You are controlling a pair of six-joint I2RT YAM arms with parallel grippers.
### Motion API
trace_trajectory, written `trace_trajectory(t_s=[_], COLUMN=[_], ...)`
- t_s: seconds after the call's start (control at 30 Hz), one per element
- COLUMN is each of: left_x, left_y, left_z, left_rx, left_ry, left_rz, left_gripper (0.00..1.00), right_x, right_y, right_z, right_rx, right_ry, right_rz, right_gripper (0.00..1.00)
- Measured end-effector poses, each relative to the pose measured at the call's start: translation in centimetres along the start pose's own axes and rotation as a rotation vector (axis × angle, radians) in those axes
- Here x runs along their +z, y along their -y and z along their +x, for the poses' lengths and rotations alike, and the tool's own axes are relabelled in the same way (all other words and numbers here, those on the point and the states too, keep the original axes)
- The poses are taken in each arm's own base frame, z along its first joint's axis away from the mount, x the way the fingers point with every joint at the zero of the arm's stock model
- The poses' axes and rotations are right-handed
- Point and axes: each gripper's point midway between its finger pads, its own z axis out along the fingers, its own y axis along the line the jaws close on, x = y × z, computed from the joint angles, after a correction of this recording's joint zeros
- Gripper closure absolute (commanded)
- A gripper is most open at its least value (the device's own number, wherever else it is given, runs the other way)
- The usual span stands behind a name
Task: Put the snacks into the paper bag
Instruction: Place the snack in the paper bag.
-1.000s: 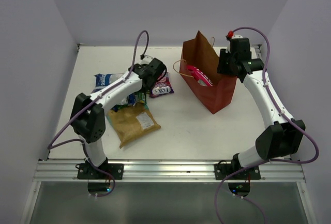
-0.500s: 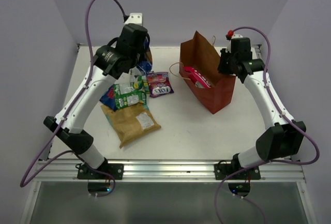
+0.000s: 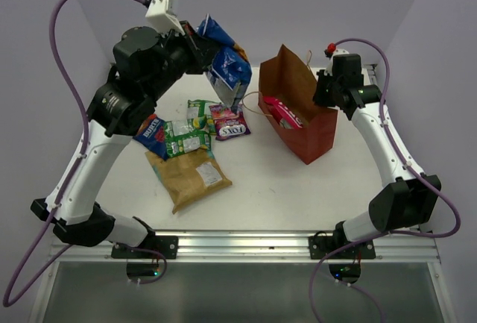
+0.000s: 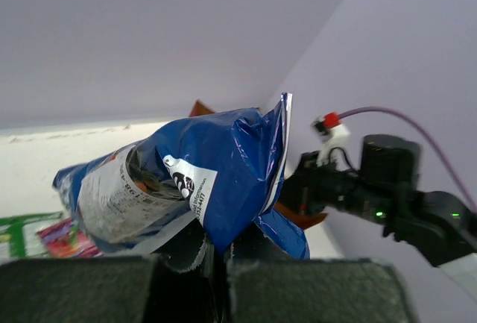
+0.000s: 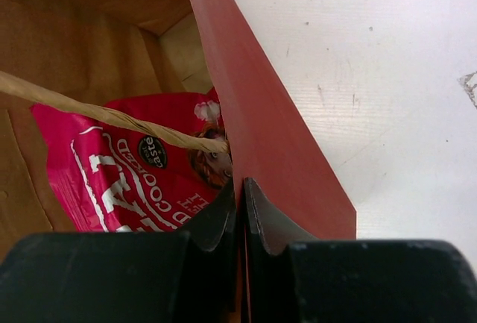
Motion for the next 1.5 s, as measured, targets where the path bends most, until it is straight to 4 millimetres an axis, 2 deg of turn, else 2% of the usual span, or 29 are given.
trace_trajectory(t_s=[0.03,0.23,0.33,0.5,0.67,0.83,1.13,1.4,1.5], left_x=[-0.2,-0.3,0.1,2.0,5.1,7.9,10.2,12.8,12.8], left_y=[1.2,4.9,6.7,8.7,10.1,10.6,12.4,13.5,13.9], left_z=[-1.0,-3.6,-4.2,-3.8,-2.1,0.3,3.5,8.6,9.3], left_rx=[-0.026,-0.109,-0.156,-0.229,-0.293,-0.342,-0.382,-0.4,-0.399], left_ry=[0.033,0.112,0.13,0.123,0.077,0.015,-0.037,-0.136,-0.144], left_rz=[0.053,0.221,0.308,0.416,0.493,0.528,0.593,0.609,0.62], left_gripper=[1.0,1.0,1.0,1.0,1.0,1.0,1.0,1.0,1.0], right_x=[0.0,0.0,0.0,0.0,0.0,0.0,-0.1,-0.1,-0.1], right_y=[-0.1,-0.2,-0.3,-0.5,-0.7,-0.7,-0.8,-0.7,-0.5], right_z=[0.0,0.0,0.1,0.1,0.1,0.1,0.2,0.3,0.3], right_rx=[0.0,0.0,0.0,0.0,0.0,0.001,0.01,0.015,0.018], right_ry=[-0.001,-0.002,-0.003,-0.005,-0.008,-0.008,-0.01,-0.013,-0.016], right_rz=[-0.004,-0.013,-0.017,-0.027,-0.04,-0.04,-0.042,-0.036,-0.029], right_gripper=[0.91,0.92,0.92,0.92,0.93,0.94,0.98,0.98,0.98])
